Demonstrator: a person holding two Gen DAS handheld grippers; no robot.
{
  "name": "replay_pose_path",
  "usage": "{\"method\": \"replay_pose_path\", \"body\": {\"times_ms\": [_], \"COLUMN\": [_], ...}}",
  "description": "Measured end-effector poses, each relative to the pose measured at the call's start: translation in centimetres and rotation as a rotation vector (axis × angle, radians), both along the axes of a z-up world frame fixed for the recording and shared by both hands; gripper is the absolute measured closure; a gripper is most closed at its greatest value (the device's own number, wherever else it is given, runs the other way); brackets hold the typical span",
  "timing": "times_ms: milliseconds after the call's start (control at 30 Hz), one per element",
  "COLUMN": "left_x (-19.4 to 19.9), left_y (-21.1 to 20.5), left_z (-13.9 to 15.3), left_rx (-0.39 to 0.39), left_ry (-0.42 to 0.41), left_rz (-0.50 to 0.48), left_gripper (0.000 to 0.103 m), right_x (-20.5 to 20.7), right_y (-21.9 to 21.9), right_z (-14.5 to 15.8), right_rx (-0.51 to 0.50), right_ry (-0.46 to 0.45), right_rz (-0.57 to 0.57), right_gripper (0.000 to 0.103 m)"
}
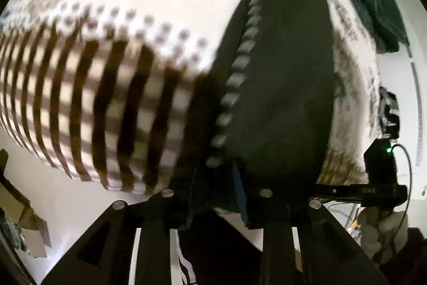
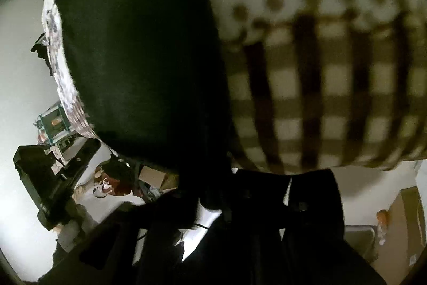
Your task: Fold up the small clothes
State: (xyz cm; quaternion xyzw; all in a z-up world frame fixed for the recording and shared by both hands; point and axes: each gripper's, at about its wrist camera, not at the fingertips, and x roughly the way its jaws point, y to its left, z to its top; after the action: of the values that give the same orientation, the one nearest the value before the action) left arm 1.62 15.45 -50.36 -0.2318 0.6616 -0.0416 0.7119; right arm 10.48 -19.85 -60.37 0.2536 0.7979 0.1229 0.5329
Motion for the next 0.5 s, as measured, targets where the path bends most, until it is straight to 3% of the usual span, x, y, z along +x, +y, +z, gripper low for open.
{"method": "replay_pose_path", "body": {"times_ms": [33,133,200,333,500], "left_x": [1.0,5.2,10.2,20.6,34.9], "left_y": [-0.1,-0.2,-0.5,-0.5,-0.9], "left_z": [1.2,3.8,5.3,5.3,1.3], "left_rx": [0.003,-0.033,-0.067,-0.059,-0.032], "left_ry": [-0.024,-0.123,-0.209,-0.302,-0.325], "left_rz": [0.005,0.011,0.000,-0.028,-0.050], "left_gripper": [0.064,0.032,0.031,0.031,0.031], "right_x": [0.5,3.6,6.9,14.3,23.7], "right_y": [-1.4,-3.1,-3.4,-4.5,-5.1], "right_z": [0.7,2.7,3.6,4.5,4.2], "right_rx": [0.000,0.002,-0.004,-0.053,-0.110], "right_ry": [-0.017,-0.078,-0.122,-0.209,-0.268], "right_rz": [-0.005,-0.029,-0.060,-0.125,-0.217], "right_gripper": [0.054,0.053,0.053,0.050,0.050]}}
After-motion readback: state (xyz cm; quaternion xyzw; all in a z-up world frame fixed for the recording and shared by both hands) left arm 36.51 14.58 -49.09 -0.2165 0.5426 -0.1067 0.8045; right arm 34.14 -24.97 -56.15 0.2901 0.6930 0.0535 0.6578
